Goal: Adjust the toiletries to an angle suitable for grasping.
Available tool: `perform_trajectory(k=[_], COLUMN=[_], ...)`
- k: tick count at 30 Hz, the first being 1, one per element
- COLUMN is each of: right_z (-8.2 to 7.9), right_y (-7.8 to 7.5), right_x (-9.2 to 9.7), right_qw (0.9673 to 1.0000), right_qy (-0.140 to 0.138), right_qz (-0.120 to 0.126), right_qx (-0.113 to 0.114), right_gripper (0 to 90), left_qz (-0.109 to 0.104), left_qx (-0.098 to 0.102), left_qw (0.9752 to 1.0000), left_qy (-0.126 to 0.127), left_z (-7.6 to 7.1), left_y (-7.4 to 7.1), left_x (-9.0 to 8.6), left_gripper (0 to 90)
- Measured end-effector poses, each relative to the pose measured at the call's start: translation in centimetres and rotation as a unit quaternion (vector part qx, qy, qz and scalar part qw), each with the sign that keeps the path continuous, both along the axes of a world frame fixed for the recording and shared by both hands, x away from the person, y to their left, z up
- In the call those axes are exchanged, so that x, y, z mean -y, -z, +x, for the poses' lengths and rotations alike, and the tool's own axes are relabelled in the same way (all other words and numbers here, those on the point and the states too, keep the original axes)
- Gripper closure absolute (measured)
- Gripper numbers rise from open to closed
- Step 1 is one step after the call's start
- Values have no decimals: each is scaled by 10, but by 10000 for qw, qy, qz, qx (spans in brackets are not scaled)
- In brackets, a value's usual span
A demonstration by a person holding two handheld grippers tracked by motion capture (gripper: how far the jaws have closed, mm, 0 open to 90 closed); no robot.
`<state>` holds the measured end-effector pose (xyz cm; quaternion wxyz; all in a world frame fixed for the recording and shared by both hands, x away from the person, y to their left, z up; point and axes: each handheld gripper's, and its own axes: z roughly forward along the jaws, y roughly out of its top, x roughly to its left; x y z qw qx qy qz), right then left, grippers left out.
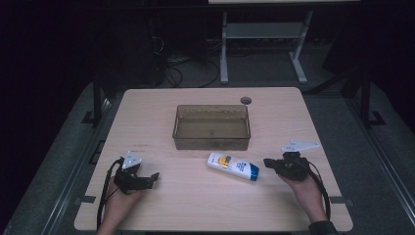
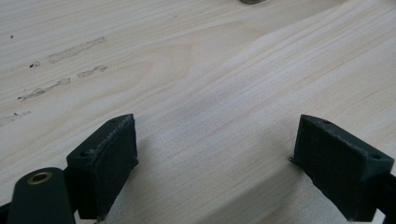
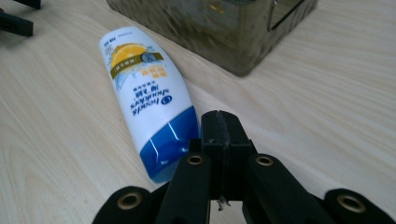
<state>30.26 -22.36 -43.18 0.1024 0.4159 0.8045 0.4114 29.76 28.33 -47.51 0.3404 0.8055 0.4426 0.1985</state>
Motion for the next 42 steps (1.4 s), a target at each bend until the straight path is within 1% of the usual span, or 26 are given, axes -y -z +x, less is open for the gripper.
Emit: perform_trajectory(k=[4, 8, 9, 11, 17, 19, 23, 26, 29, 30, 32, 33, 42], right_z=[5, 11, 11, 14, 23, 25, 31, 34, 39, 39, 42, 45, 56], right_y=[-4, -8, -8, -9, -12, -12, -11, -11, -10, -10, -9, -7, -2], right_x=[-7, -18, -18, -23, -41, -43, -52, -58, -67, -67, -71, -75, -92], right_qw=[10000, 9999, 9999, 9998, 9994, 9992, 9991, 9988, 9985, 9985, 9984, 9982, 9971], right_qy=[-49, -147, -147, -183, -326, -356, -427, -486, -544, -544, -557, -586, -720], right_qz=[1, -17, -17, 26, -41, -38, -38, -47, -75, -75, -91, -136, -246], right_qx=[61, 71, 71, 79, 120, 153, 36, 3, 12, 12, -8, -50, -99], right_gripper=[896, 896, 896, 896, 896, 896, 896, 896, 896, 896, 896, 896, 897], left_qz=[-27, -21, -21, -21, -20, -20, -20, -20, -23, -20, -21, -22, -22], left_qx=[7, 4, 5, 4, 6, 5, 4, 4, 4, 5, 5, 6, 6], left_qw=[10000, 10000, 10000, 10000, 10000, 10000, 10000, 10000, 10000, 10000, 10000, 10000, 10000], left_qy=[-12, -12, -14, -13, -11, -12, -12, -13, -14, -11, -12, -12, -12], left_z=[0, 0, 0, 0, 0, 0, 0, 0, 0, 0, 0, 0, 0], left_y=[0, 0, 0, 0, 0, 0, 0, 0, 0, 0, 0, 0, 0], left_x=[0, 0, 0, 0, 0, 0, 0, 0, 0, 0, 0, 0, 0], left_gripper=[120, 120, 120, 120, 120, 120, 120, 120, 120, 120, 120, 120, 120])
